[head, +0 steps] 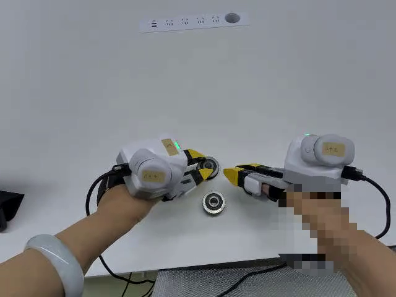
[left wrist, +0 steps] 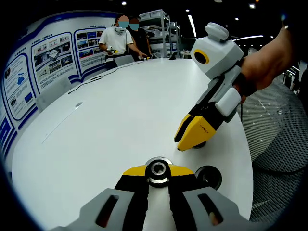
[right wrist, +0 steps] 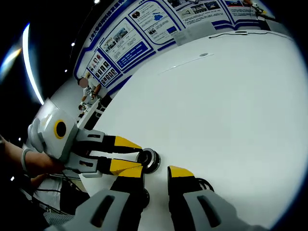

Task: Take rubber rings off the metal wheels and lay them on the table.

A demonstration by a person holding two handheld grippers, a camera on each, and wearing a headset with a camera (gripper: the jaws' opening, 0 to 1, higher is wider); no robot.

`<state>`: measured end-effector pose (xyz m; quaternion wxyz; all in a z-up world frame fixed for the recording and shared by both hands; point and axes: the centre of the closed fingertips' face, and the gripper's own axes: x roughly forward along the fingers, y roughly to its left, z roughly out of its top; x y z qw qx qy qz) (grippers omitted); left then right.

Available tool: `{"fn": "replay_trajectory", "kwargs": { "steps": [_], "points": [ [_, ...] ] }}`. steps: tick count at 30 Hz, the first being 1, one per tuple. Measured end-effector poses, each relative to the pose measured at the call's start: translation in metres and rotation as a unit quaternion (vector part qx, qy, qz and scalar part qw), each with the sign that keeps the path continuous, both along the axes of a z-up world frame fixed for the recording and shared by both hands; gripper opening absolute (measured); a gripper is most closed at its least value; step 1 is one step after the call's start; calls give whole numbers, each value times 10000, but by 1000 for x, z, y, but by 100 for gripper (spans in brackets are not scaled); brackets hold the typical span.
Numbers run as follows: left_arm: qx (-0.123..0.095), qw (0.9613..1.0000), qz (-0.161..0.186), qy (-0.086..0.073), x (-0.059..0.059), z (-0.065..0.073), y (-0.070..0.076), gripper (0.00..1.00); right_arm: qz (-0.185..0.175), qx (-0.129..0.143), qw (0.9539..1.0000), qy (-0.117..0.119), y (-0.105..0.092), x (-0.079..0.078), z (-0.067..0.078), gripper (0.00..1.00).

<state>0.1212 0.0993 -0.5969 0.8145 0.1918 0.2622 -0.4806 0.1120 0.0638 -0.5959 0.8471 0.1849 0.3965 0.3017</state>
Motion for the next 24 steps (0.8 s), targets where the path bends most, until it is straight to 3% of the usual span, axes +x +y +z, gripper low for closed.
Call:
{"fn": "replay_trajectory", "kwargs": {
  "steps": [11, 16, 24],
  "points": [
    [71, 9999, -79, 75, 0, -4, 0, 14, -280, 565, 9973, 390, 10, 4, -3, 20],
    [65, 9999, -76, 93, 0, -4, 1, 14, -304, 644, 9960, 546, 16, 3, -8, 21],
    [65, 9999, -77, 83, 1, -6, 1, 14, -470, 1084, 9890, 895, 27, 4, -8, 22]
  ]
}}
